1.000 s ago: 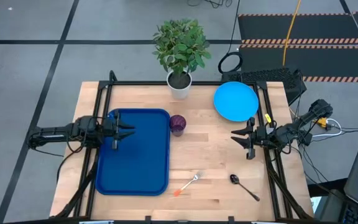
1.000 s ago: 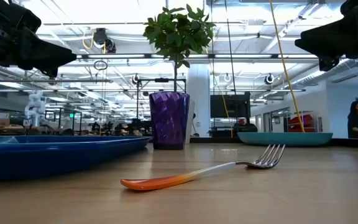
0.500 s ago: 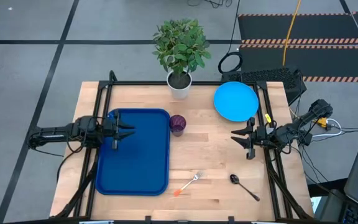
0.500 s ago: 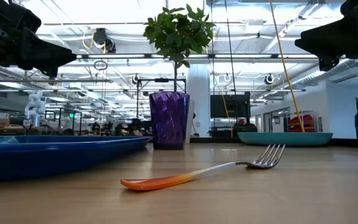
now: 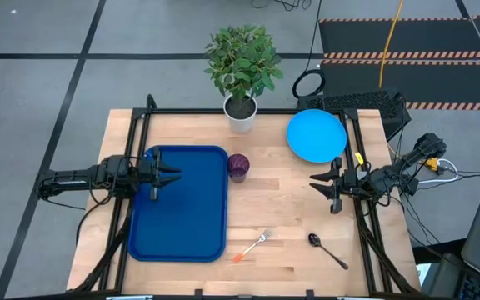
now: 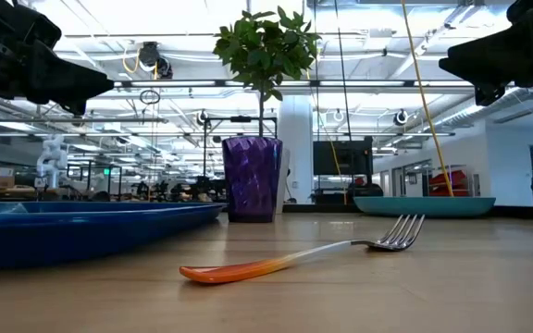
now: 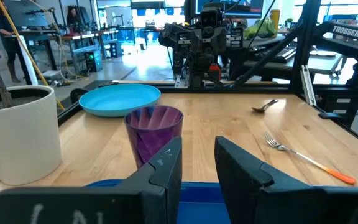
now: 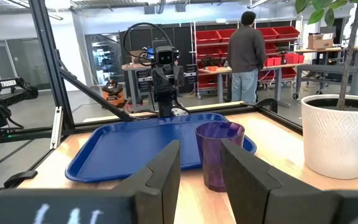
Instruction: Pick and place plate/cup/fork/spoon on tray
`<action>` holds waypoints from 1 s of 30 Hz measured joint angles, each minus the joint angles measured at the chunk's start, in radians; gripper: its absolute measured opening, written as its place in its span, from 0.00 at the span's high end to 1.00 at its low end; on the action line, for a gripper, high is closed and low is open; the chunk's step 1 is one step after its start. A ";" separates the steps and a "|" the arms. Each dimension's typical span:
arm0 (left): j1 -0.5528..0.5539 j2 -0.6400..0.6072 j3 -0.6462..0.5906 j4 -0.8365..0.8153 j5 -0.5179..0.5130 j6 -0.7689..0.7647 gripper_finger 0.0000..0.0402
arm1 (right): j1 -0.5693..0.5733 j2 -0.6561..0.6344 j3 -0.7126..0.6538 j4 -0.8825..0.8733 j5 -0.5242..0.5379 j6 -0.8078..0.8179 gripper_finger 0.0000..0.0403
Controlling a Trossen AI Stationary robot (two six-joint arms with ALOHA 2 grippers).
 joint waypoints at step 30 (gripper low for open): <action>0.000 0.000 0.000 0.090 -0.014 -0.001 0.76 | 0.000 0.000 0.000 0.000 0.000 0.000 0.74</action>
